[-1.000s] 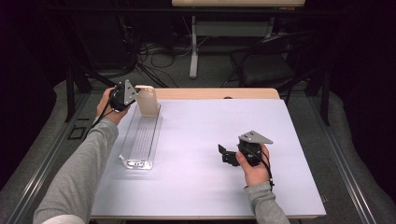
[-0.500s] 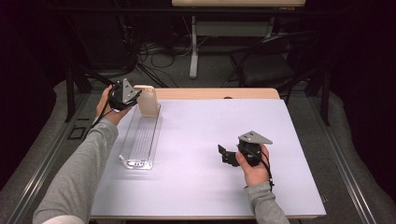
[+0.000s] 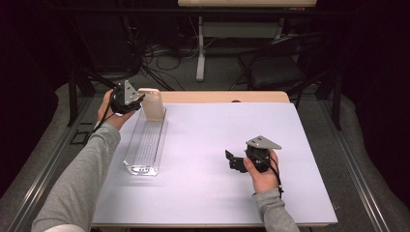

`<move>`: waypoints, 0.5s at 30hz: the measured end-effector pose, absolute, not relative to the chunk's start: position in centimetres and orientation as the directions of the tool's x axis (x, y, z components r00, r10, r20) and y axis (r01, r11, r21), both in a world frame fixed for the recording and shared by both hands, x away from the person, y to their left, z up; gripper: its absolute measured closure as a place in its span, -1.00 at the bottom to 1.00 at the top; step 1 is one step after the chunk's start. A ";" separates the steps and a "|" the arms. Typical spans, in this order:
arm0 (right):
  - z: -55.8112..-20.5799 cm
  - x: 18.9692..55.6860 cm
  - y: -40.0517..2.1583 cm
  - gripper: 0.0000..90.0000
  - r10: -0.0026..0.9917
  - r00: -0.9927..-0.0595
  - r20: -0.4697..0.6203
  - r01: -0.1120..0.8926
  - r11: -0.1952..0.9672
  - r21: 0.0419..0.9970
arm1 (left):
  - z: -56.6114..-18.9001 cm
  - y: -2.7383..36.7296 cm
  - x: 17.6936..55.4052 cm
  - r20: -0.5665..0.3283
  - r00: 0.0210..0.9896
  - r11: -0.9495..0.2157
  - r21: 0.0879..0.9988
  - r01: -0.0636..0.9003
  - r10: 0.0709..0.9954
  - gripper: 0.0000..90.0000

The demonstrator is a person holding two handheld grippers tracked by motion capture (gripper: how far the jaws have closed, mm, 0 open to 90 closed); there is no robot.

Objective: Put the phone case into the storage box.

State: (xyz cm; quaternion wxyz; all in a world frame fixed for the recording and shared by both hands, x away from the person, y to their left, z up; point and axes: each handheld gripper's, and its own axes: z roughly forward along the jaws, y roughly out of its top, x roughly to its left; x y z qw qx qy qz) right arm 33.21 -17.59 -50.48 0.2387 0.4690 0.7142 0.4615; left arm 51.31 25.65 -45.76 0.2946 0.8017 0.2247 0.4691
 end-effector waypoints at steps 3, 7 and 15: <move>-50.5 33.2 -17.6 -0.76 0.890 -0.446 0.089 0.451 0.137 0.882 | -45.6 25.7 51.2 0.622 0.458 -0.727 0.682 0.082 0.635 -0.08; -50.5 33.2 -17.6 -0.76 0.889 -0.448 0.090 0.451 0.138 0.882 | -45.5 25.7 51.0 0.610 0.459 -0.721 0.685 0.104 0.646 -0.08; -50.5 33.1 -17.5 -0.76 0.886 -0.456 0.084 0.448 0.146 0.882 | -44.3 26.5 50.2 0.530 0.448 -0.649 0.742 0.166 0.720 -0.21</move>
